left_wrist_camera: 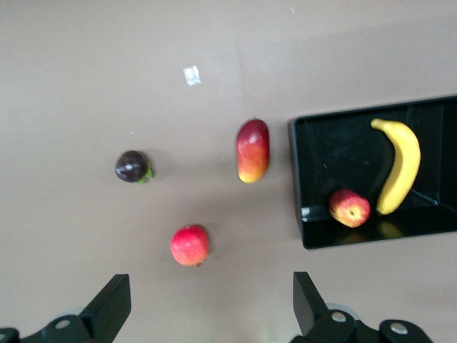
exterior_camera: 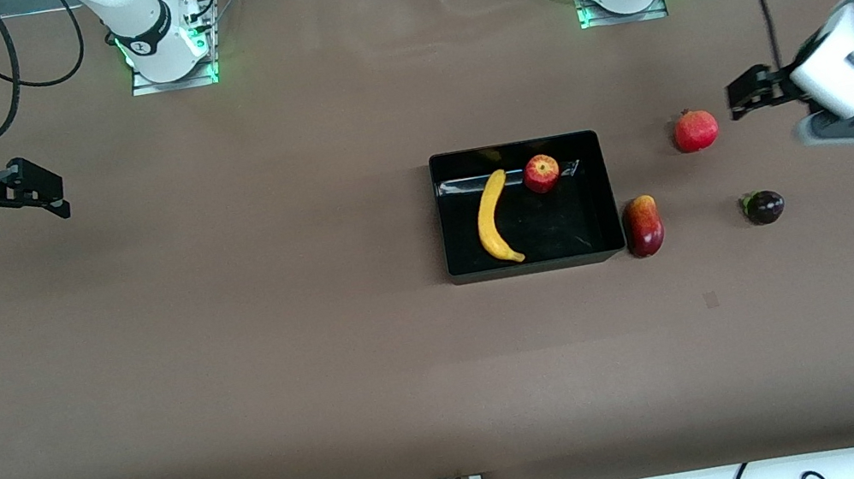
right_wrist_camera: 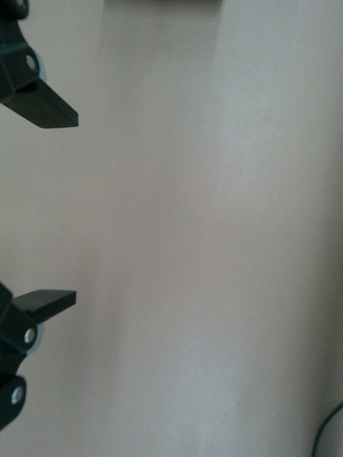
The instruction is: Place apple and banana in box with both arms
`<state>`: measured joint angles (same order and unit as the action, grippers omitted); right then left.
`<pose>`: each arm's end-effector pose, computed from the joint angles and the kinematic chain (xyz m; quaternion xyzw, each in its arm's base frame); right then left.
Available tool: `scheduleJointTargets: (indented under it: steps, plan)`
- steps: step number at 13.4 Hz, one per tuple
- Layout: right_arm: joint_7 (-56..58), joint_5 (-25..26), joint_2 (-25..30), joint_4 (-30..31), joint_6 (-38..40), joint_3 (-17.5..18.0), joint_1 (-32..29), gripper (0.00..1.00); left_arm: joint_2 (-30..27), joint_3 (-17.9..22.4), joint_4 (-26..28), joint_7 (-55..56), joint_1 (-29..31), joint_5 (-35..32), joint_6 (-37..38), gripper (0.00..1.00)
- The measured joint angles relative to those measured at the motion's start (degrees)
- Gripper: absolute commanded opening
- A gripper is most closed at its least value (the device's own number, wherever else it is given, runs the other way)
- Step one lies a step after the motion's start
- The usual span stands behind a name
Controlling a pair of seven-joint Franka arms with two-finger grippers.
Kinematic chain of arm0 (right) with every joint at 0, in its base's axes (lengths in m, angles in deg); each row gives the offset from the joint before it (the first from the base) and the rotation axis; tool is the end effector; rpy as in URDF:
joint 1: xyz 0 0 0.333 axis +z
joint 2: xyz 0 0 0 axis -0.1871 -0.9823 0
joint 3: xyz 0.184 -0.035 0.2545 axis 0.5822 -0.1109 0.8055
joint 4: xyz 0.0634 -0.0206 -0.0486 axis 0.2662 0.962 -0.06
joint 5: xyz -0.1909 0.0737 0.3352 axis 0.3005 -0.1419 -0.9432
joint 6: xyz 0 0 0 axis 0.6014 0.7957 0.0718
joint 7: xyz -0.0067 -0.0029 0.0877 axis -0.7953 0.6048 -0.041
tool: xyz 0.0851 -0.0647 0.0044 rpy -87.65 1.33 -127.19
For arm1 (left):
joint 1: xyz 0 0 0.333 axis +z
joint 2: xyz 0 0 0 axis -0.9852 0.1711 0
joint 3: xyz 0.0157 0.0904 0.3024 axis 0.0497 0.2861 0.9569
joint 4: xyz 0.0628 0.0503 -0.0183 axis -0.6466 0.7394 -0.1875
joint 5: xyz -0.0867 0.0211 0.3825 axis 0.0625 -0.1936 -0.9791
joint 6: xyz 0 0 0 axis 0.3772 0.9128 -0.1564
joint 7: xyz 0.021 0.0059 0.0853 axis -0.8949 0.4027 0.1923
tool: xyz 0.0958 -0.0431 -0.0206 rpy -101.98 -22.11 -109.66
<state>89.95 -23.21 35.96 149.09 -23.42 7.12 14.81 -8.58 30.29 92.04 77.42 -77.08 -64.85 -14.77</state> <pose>0.5639 0.0532 0.6000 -0.9973 -0.0701 -0.0229 0.0034 0.5869 -0.0587 0.5891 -0.9973 0.0521 0.0501 0.0106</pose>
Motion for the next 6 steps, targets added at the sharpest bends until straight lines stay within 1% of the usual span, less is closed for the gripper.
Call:
scheduleJointTargets:
  steps: [1,3,4,6]
  plan:
    - [0.00,0.00,0.00,0.00,0.00,0.00,0.00,1.00,-2.86,1.50,4.26,-0.11,-0.74,0.07,-3.31,1.00]
    - [0.00,0.00,0.00,0.00,0.00,0.01,0.00,1.00,-7.97,4.64,12.15,-0.11,-3.44,0.08,-6.69,1.00]
    - [0.00,0.00,0.00,-0.01,0.00,0.01,0.00,1.00,-9.61,5.32,14.67,-0.11,-3.99,0.09,-7.45,1.00]
    - [0.00,0.00,0.00,-0.01,0.00,0.01,0.00,1.00,-10.97,5.57,16.73,-0.11,-4.27,0.09,-8.32,1.00]
